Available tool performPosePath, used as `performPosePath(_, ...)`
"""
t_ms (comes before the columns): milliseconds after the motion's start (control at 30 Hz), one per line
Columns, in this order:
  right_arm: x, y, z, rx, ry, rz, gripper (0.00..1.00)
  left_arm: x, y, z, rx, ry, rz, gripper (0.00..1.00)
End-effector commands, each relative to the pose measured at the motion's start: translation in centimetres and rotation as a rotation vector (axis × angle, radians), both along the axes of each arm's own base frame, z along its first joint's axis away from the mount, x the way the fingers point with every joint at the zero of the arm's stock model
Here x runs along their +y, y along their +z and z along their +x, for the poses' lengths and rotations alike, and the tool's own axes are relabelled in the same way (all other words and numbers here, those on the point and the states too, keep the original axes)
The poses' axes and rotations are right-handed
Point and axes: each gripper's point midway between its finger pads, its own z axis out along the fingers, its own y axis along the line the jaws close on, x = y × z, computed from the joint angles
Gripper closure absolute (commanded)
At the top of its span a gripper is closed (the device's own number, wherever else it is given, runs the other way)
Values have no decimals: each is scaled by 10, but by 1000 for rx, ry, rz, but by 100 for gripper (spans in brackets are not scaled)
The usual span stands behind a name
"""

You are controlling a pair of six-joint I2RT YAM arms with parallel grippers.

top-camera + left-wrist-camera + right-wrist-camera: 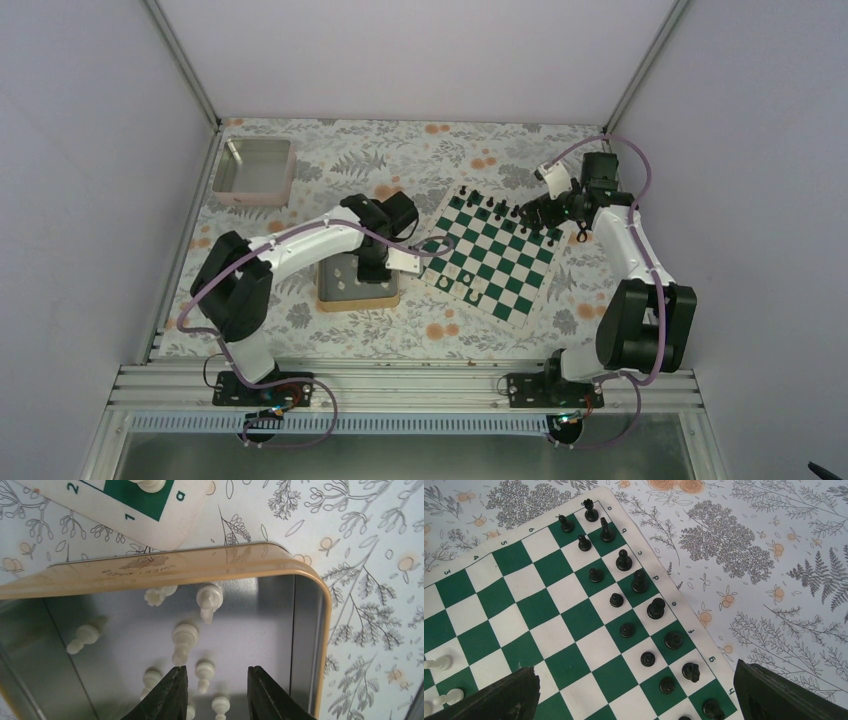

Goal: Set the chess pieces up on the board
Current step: Pick up the chess piece from the storage box.

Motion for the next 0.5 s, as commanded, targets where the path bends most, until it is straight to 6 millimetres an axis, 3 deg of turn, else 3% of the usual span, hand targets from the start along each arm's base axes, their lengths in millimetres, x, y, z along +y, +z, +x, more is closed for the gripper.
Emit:
performPosePath(0, -1, -2, 1, 5, 9, 12, 0, -7, -22, 7, -20, 9, -21, 67)
performPosePath(233, -1, -3, 0, 8, 6, 6, 0, -17, -44, 13, -11, 5, -35, 64)
performPosePath(467, -2, -5, 0, 8, 5, 5, 0, -24, -45, 19, -25, 6, -51, 65)
